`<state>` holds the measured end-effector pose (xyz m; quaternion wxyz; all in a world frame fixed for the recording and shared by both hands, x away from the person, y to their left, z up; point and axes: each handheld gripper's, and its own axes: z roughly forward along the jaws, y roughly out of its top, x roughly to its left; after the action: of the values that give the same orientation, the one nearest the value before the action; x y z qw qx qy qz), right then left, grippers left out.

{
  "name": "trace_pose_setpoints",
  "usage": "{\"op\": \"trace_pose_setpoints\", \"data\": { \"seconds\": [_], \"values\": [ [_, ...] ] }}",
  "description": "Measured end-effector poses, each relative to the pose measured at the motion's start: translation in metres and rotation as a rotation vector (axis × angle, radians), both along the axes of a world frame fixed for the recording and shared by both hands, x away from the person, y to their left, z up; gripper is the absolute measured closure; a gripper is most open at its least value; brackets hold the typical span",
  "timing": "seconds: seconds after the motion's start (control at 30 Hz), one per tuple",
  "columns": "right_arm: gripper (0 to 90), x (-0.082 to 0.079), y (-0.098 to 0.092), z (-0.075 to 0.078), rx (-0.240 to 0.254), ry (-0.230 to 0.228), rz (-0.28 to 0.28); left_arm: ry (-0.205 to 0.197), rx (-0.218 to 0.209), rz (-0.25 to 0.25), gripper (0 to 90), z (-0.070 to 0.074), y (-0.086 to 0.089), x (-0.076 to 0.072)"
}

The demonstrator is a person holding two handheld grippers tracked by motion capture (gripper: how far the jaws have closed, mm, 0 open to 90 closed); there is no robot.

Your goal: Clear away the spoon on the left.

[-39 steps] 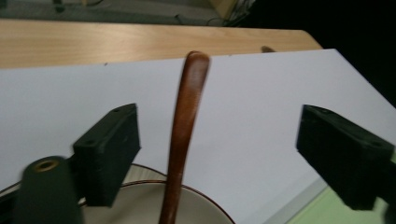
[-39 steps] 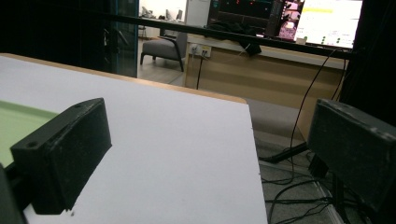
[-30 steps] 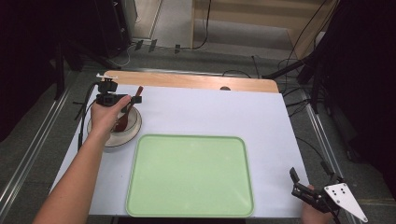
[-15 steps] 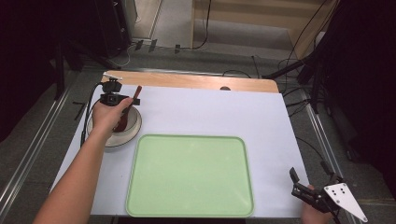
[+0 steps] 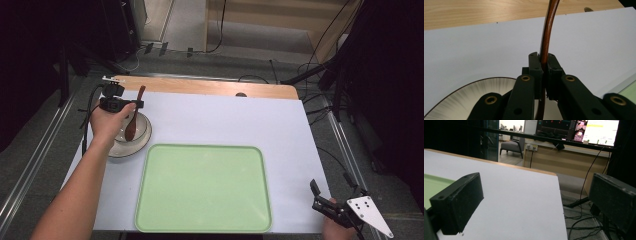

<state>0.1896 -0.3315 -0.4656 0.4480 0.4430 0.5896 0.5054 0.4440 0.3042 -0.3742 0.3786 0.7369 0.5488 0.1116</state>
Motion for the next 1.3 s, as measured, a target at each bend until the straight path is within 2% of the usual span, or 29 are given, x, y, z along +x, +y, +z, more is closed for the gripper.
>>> {"op": "trace_pose_setpoints", "data": {
  "seconds": [0.1, 0.13, 0.27, 0.3, 0.33, 0.5, 0.63, 0.7, 0.93, 1.13, 1.3],
  "values": [
    [0.0, 0.0, 0.0, 0.0, 0.001, -0.001, 0.0, -0.013, 0.001, 0.002, 85.7, 0.002, 0.0, -0.002],
    [0.0, 0.0, 0.0, 0.0, 0.002, -0.001, 0.0, -0.029, 0.0, -0.003, 85.7, 0.005, 0.001, -0.003],
    [0.0, 0.0, 0.0, 0.0, 0.002, 0.001, -0.001, -0.051, -0.024, -0.001, 85.7, 0.01, 0.004, -0.007],
    [0.0, 0.0, 0.0, 0.0, 0.001, 0.001, 0.001, -0.072, -0.035, -0.02, 85.7, 0.014, 0.003, -0.01],
    [0.0, 0.0, 0.0, 0.0, -0.001, -0.001, 0.002, -0.083, -0.023, -0.014, 85.7, 0.016, 0.002, -0.012],
    [0.0, 0.0, 0.0, 0.0, 0.002, 0.0, 0.0, -0.118, -0.025, -0.019, 85.7, 0.024, 0.004, -0.018],
    [0.0, 0.0, 0.0, 0.0, 0.0, -0.001, 0.002, -0.144, -0.051, -0.025, 85.6, 0.031, 0.005, -0.025],
    [0.0, 0.001, 0.0, 0.0, -0.003, 0.0, 0.002, -0.178, -0.047, -0.045, 85.6, 0.037, 0.001, -0.032],
    [0.0, 0.001, 0.0, 0.0, -0.004, 0.0, 0.001, -0.22, -0.122, -0.064, 85.6, 0.052, -0.004, -0.049],
    [0.0, 0.001, 0.0, 0.0, -0.003, -0.001, 0.001, -0.25, -0.153, -0.095, 85.7, 0.055, -0.013, -0.064],
    [0.0, 0.001, 0.0, 0.0, -0.002, -0.001, 0.001, -0.26, -0.177, -0.124, 85.7, 0.056, -0.019, -0.076]
  ]
}}
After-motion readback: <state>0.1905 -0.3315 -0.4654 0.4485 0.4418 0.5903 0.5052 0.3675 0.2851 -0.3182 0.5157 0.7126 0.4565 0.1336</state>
